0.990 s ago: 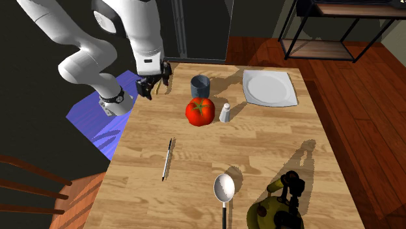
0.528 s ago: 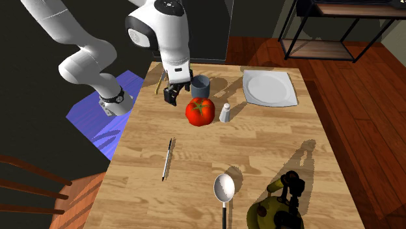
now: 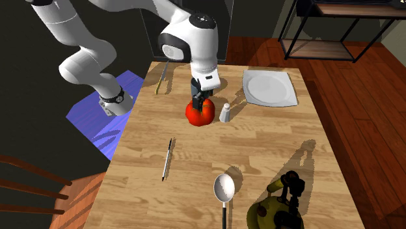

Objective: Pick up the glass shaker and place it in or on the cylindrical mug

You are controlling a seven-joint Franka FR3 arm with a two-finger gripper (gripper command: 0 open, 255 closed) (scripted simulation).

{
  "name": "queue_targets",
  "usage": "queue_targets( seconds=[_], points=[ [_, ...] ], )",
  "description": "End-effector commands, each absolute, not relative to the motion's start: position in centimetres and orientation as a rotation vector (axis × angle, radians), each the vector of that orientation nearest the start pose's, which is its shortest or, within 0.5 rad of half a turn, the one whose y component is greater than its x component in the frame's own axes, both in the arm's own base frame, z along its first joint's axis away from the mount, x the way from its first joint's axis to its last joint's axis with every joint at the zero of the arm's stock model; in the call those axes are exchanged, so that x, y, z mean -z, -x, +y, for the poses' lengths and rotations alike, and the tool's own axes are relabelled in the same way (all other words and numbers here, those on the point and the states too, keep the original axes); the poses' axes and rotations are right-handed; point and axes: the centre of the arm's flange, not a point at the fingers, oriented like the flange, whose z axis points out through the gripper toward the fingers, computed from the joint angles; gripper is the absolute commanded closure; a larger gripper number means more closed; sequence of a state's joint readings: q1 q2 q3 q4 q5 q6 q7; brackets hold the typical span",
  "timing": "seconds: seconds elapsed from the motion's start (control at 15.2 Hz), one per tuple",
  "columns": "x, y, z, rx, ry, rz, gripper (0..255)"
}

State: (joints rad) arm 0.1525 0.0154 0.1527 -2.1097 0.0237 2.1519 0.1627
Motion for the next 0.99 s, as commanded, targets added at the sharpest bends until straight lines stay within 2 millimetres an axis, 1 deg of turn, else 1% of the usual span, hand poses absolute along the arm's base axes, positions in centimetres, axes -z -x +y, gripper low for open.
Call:
queue_targets(
  seconds=[0.0,0.33,0.4,0.92],
  points=[
    [-40.6,-53.7,18.2,0.059,3.099,-0.221,0],
    [-38.8,-57.9,22.1,0.120,3.078,-0.269,0],
    [-38.7,-58.3,22.5,0.125,3.077,-0.273,0],
    [-34.7,-58.6,22.7,0.125,3.077,-0.273,0]
  ],
)
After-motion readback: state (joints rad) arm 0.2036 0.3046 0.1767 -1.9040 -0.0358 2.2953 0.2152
